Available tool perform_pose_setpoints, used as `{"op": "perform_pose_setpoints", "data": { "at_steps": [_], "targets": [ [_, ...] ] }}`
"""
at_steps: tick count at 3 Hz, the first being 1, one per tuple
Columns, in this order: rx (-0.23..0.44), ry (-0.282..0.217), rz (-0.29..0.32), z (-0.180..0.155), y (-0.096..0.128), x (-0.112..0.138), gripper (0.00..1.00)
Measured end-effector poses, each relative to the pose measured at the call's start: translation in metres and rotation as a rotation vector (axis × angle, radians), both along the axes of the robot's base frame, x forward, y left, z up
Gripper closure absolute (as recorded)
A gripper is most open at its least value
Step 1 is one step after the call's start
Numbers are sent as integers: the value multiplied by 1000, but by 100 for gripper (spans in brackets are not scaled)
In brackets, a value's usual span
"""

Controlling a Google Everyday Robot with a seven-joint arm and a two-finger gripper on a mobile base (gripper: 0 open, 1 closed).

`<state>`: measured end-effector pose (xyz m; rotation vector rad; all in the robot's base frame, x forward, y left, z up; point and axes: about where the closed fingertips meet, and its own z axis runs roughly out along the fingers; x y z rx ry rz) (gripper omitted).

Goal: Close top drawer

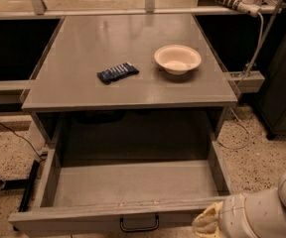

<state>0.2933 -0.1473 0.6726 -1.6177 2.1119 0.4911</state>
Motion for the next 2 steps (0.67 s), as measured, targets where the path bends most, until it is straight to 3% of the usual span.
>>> {"op": "perform_pose_setpoints", "data": {
  "at_steps": [2],
  "targets": [
    [-3, -8, -5, 0, -1, 2, 58]
  ]
}}
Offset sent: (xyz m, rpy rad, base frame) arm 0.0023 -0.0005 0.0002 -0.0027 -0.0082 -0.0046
